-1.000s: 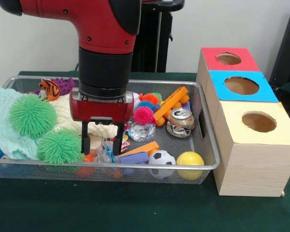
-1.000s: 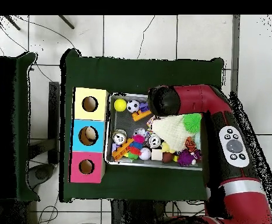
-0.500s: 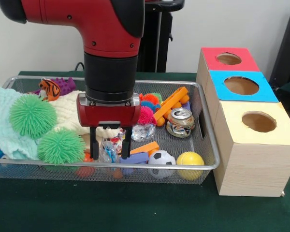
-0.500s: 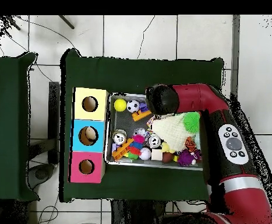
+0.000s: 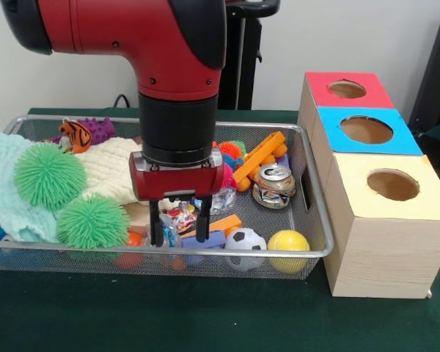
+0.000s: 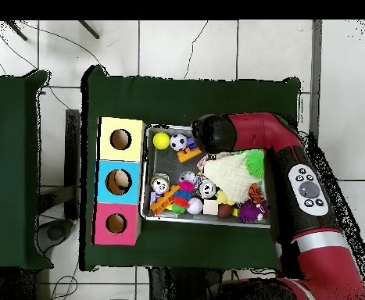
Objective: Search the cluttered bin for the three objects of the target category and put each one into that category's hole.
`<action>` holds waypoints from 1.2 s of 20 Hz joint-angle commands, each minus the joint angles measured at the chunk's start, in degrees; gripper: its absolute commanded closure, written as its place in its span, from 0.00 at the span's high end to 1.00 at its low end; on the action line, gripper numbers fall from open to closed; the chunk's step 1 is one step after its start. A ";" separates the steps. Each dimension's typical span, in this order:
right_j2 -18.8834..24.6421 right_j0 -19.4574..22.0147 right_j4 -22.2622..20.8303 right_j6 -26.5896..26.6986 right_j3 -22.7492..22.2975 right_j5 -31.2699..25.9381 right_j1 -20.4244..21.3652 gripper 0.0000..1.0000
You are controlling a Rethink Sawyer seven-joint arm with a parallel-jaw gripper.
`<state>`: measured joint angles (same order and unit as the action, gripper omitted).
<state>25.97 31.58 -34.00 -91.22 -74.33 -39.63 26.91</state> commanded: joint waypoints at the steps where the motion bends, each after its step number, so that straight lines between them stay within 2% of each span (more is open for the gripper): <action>1: 2.59 0.24 -3.83 21.01 -3.14 -11.01 -1.43 1.00; 12: 0.78 -1.21 -5.24 20.48 -1.65 -15.00 -0.55 1.00; 24: -0.04 -0.97 -8.42 18.51 -0.46 -10.18 -2.27 1.00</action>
<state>26.02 30.39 -36.63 -88.72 -74.32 -48.12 26.83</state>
